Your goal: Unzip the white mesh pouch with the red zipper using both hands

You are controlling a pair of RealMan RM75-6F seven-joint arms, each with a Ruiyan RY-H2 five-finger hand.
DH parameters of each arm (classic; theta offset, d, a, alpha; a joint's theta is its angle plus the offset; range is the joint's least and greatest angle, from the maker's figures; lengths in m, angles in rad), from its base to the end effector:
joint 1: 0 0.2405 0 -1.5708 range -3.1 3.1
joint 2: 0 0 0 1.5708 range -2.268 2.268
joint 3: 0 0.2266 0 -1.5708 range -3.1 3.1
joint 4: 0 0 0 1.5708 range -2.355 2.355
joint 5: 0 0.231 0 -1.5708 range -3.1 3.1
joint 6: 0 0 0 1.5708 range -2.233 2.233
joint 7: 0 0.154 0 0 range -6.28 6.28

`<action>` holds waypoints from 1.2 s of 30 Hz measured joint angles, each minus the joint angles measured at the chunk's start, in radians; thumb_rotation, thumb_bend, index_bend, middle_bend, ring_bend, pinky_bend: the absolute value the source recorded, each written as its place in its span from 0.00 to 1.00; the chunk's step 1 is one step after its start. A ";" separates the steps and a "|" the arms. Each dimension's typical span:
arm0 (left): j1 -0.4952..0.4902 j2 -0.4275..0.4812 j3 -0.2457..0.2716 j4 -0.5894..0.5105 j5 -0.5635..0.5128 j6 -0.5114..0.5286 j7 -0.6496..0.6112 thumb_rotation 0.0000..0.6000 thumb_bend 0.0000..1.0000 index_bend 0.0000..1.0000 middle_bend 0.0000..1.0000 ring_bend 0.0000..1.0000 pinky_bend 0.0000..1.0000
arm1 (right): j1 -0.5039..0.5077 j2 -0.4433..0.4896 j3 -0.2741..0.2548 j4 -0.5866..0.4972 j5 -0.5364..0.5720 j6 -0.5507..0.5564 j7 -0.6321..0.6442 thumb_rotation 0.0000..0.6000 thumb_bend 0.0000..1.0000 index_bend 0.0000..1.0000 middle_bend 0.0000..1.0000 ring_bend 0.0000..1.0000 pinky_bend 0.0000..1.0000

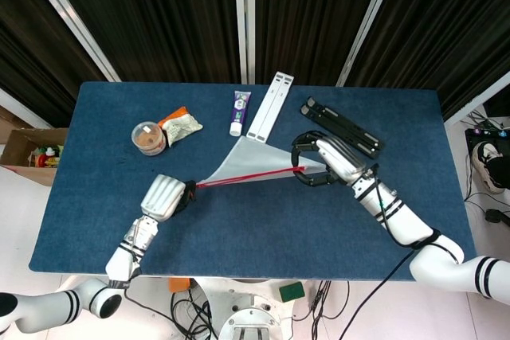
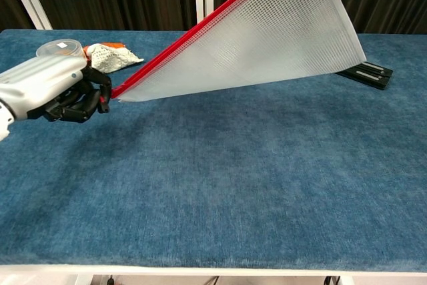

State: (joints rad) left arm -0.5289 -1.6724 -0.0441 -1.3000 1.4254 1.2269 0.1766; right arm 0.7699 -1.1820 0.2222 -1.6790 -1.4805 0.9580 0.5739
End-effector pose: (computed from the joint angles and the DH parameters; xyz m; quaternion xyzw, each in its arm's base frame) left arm -0.1760 0.2825 -0.0513 -0.7166 -0.3473 -0.4237 0.4317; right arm -0.0782 -0.3441 0.0553 0.6642 -0.4851 0.5366 0.1888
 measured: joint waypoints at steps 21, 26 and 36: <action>0.060 0.088 -0.019 -0.078 -0.024 0.035 0.021 1.00 0.28 0.15 0.37 0.38 0.81 | -0.001 -0.119 -0.080 0.065 -0.087 0.027 0.012 1.00 0.49 0.77 0.53 0.27 0.25; 0.091 0.148 -0.034 -0.141 -0.015 0.104 0.028 1.00 0.25 0.16 0.31 0.33 0.66 | -0.006 -0.154 -0.142 0.107 -0.135 0.028 -0.014 1.00 0.45 0.67 0.44 0.23 0.20; 0.157 0.253 -0.059 -0.242 0.004 0.203 0.021 1.00 0.20 0.15 0.28 0.24 0.42 | 0.059 -0.072 -0.220 0.052 -0.064 -0.278 -0.091 1.00 0.03 0.00 0.00 0.00 0.00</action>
State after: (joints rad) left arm -0.3714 -1.4198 -0.1027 -1.5418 1.4297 1.4300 0.1981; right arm 0.8284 -1.2538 0.0020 -1.6273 -1.5447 0.6804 0.4831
